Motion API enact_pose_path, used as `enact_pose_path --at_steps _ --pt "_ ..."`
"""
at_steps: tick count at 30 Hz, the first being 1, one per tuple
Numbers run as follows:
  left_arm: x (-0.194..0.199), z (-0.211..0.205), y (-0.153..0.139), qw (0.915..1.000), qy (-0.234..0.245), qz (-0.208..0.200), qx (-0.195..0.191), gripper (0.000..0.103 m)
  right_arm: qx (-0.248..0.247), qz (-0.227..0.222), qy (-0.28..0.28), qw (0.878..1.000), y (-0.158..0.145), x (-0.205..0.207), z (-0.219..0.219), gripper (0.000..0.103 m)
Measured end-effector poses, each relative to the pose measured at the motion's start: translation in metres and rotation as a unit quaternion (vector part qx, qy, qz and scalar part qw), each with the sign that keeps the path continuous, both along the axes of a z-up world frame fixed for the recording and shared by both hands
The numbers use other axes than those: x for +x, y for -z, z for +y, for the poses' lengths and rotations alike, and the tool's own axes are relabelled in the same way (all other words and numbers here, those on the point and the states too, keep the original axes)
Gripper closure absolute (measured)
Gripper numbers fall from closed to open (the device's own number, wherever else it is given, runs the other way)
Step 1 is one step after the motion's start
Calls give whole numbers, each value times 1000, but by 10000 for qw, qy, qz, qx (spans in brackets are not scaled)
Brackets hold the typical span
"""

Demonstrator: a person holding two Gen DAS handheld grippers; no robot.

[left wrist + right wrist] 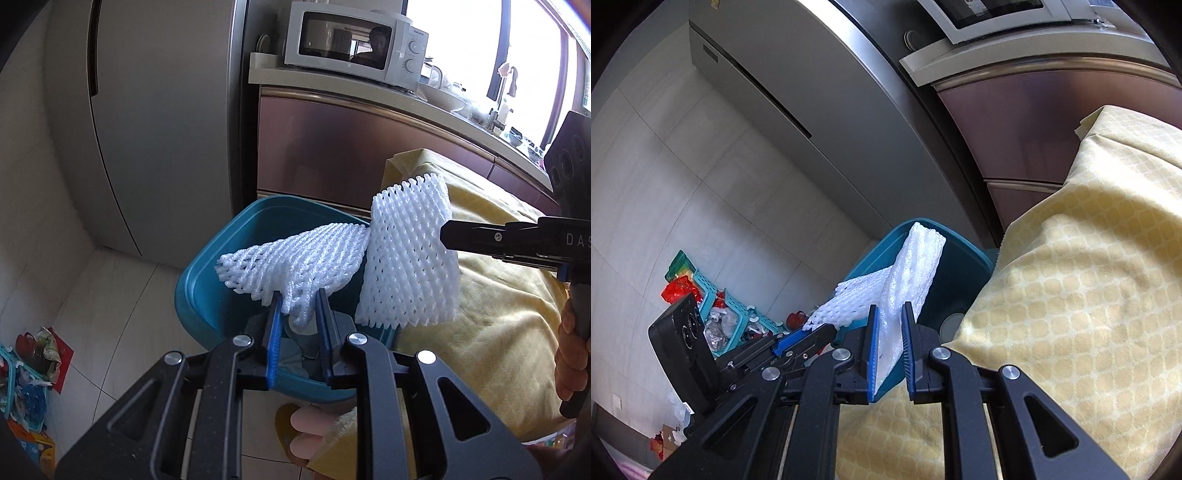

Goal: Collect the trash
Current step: 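Carry both white foam nets over the teal bin with both grippers, then open both grippers to drop the foam nets into the bin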

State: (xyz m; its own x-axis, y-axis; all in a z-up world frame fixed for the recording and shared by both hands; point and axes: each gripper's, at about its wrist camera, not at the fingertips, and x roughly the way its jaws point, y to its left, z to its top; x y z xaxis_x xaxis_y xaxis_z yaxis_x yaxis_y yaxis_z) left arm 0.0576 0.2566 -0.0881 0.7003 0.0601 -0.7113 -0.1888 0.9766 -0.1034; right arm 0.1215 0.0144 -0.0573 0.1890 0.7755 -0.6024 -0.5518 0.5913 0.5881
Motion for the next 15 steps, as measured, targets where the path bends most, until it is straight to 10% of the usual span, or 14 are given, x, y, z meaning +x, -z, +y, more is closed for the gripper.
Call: enact_pose_path --at_steps 15 --pt "28 -2 31 9990 -59 326 -300 73 -367 209 -107 9991 20 6 37 87"
